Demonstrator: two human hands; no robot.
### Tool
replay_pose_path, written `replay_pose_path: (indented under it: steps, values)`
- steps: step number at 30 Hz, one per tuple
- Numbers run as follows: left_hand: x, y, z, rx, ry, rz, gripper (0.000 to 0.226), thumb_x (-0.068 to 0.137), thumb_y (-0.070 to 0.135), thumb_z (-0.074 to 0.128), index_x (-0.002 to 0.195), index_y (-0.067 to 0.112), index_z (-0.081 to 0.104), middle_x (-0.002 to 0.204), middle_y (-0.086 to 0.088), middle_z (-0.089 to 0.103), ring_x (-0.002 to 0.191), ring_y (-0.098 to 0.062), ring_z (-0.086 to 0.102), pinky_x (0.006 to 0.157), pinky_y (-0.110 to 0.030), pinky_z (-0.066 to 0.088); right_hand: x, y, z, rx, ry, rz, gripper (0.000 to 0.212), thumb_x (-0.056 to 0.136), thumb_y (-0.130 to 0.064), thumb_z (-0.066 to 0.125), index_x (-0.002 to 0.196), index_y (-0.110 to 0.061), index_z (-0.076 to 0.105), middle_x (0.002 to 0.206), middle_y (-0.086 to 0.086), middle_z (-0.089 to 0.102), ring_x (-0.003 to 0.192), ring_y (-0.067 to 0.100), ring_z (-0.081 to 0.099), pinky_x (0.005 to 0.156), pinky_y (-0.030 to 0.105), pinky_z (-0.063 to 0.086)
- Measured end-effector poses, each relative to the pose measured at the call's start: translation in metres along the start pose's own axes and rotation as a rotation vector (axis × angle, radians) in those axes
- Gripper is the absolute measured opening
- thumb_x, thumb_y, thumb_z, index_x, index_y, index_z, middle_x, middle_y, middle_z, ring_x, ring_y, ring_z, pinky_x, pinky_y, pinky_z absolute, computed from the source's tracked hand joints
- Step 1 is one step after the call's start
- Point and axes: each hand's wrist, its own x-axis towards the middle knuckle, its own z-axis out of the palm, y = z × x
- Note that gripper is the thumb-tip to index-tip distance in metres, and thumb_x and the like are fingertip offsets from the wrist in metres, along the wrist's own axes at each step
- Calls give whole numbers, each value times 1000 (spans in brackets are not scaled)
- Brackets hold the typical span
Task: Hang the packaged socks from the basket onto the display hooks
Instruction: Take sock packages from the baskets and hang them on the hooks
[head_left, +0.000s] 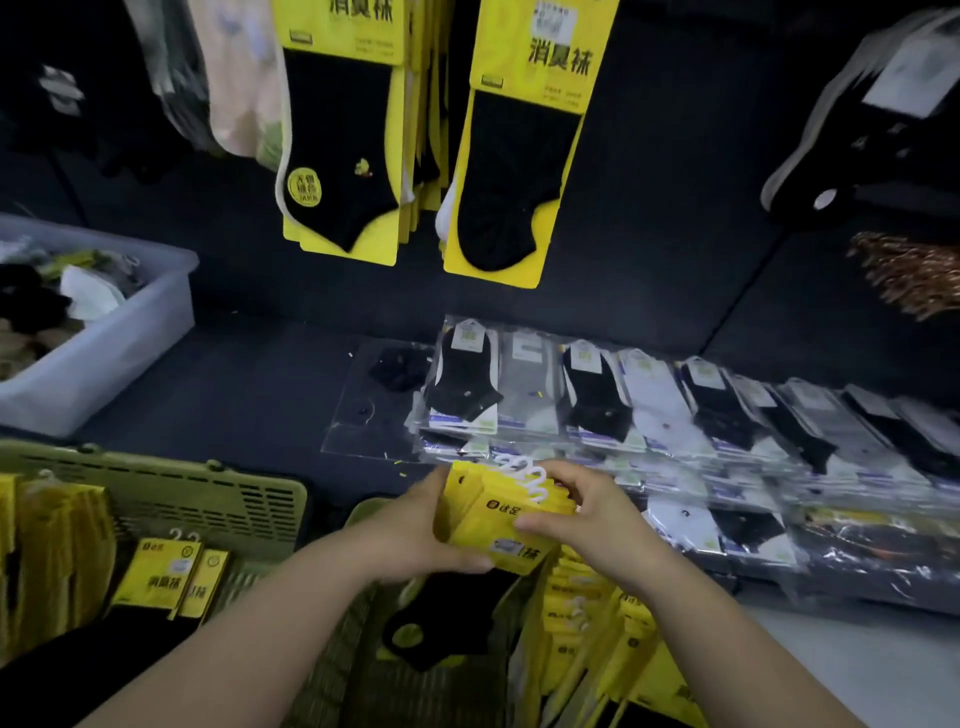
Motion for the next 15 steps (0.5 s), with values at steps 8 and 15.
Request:
replay_pose_path:
  steps: [8,15]
  values:
    - [-9,47,-7,-654,250,229,48,71,22,79,113,27,57,103,8,74,95,-12,70,81,-29,57,-13,-83,-16,63,443,-302,24,71,-26,80,79,-41,63,102,-9,53,93,-1,53,78,13,43]
    - [-4,94,-41,-744,285,380,56,64,34,77,116,29,57,106,5,73,97,-14,70,83,-32,55,6,-135,-37,361,486,-326,17,75,-7,77,72,-24,76,81,-3,74,75,10,69,60,20,52]
